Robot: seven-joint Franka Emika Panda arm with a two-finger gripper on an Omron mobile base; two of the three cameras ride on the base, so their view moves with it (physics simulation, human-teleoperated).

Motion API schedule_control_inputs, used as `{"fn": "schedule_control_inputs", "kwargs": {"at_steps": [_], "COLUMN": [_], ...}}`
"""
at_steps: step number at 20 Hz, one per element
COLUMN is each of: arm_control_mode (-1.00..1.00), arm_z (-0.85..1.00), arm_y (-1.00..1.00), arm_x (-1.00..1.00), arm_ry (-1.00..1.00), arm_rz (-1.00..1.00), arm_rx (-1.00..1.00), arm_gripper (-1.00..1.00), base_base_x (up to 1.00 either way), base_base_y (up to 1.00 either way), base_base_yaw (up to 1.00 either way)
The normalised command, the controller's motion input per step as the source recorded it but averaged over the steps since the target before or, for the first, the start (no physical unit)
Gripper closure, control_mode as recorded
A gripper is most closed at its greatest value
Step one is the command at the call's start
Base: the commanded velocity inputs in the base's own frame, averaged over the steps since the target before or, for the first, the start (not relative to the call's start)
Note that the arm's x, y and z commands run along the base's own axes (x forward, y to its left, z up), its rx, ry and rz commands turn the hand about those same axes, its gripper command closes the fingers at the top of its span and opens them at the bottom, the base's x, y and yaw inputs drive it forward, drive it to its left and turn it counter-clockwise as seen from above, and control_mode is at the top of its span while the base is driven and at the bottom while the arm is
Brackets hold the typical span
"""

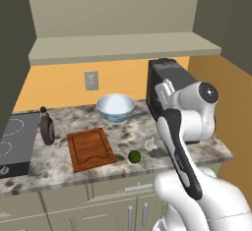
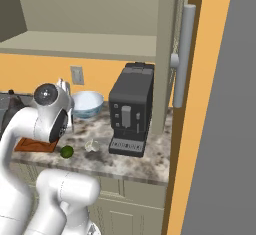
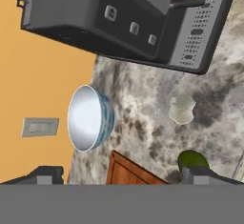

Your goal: Open the cabinet. Place the bowl and condiment on the counter. Then place the lime and garlic on the cutting board.

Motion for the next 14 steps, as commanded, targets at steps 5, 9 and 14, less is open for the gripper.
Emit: {"fn": "schedule_control_inputs", "kwargs": {"at_steps": [5,9,14], "arm_control_mode": [-1.0,-1.0,-1.0], "arm_z": [0.12,0.0,0.0], "arm_y": [0.0,0.01,0.12], "arm_x": [-0.22,-0.26,-0.39], "arm_ry": [0.17,0.13,0.06], "arm_rz": [0.31,0.36,0.32], "arm_rx": [-0.09,-0.17,-0.21], "arm_gripper": [-1.0,-1.0,-1.0], "base_base_x": [0.0,0.0,0.0], "base_base_y": [0.0,0.0,0.0], "base_base_yaw": [0.0,0.0,0.0]}}
